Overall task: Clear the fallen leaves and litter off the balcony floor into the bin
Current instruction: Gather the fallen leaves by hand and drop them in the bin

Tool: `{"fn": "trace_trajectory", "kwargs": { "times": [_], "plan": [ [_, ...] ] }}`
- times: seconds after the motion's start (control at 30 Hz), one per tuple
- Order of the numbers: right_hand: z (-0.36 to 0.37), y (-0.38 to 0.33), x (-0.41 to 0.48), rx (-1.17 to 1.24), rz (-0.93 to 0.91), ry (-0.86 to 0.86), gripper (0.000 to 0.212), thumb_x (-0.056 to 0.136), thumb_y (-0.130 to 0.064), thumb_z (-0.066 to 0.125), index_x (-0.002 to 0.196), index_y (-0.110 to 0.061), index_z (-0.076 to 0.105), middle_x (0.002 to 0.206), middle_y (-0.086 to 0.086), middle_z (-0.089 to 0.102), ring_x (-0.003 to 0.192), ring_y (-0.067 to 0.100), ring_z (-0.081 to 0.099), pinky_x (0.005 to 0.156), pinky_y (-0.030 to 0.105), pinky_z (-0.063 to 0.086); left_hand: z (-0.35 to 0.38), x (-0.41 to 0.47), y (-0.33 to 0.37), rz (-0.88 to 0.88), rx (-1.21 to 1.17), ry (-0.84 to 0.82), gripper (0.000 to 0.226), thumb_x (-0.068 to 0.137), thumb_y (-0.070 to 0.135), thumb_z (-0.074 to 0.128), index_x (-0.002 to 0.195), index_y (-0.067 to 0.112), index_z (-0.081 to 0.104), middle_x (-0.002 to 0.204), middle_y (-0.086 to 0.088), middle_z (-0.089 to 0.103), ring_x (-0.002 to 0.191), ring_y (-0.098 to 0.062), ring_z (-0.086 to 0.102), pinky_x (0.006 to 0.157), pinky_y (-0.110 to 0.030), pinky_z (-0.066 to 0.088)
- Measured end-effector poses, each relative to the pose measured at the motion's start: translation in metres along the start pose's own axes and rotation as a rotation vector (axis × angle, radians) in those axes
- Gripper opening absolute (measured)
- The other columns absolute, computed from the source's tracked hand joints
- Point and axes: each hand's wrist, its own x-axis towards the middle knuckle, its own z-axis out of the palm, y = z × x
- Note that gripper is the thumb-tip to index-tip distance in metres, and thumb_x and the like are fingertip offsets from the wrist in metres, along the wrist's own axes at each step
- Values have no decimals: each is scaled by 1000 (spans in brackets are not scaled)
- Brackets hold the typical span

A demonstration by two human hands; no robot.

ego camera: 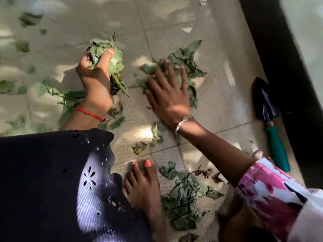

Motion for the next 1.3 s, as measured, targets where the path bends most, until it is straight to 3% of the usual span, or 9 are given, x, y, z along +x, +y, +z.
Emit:
{"fn": "trace_trajectory", "kwargs": {
  "times": [0.1,0.2,0.37,0.47,0.6,0.9,1.1,1.2,1.3],
  "plan": [
    [-12,21,6,189,127,126,45,88,-51,44,115,-21,63,140,9,47,136,31,32,112,46,6,-1,1,-5,60,53,3,76,100,47,13,96,-5,69,87,-25,70,73,-40,69,67,-51,53],
    [-23,44,19,483,351,151,55,84,-57,39,121,-21,59,144,7,42,139,25,27,114,46,17,11,0,-13,164,169,97,73,102,39,12,90,1,73,83,-21,71,71,-35,69,64,-34,52],
    [-14,70,36,583,393,-31,61,87,-61,35,134,-22,45,146,0,35,136,17,29,113,48,25,-38,57,39,194,-451,235,70,90,58,38,116,-2,62,108,-19,68,102,-37,62,88,-31,36],
    [-14,63,30,679,270,-72,54,90,-54,38,129,-20,52,142,0,44,131,15,39,109,44,32,-99,156,83,376,-1032,293,25,85,24,67,105,8,65,82,8,66,87,-5,65,73,-8,44],
    [-23,67,6,825,338,123,60,82,-57,46,129,-19,52,138,0,46,124,13,47,100,38,43,-113,178,102,608,-1095,309,14,81,7,66,87,18,61,77,15,66,80,-2,62,76,-20,50],
    [-7,60,-15,291,158,-169,122,55,-91,38,148,-19,7,156,16,8,145,29,4,118,45,-2,-104,177,108,828,-826,292,18,82,11,66,99,14,64,98,6,67,98,-3,63,91,-19,46],
    [0,49,17,443,52,-144,114,62,-79,44,143,-1,25,150,16,27,142,28,21,118,39,7,-87,166,120,810,-875,238,18,81,12,67,99,14,66,97,6,68,98,-6,64,90,-20,48],
    [-4,40,22,680,101,-97,94,65,-49,66,138,0,32,142,16,39,132,29,38,109,44,34,-85,165,123,698,-1040,250,16,80,15,68,95,19,65,93,10,69,95,-9,66,87,-25,50],
    [-8,26,22,940,213,-26,76,68,-20,73,132,-1,37,127,10,47,113,20,52,91,26,47,-83,170,122,644,-1109,233,15,79,16,68,93,18,63,99,-11,66,99,-26,64,92,-40,51]
  ]
}}
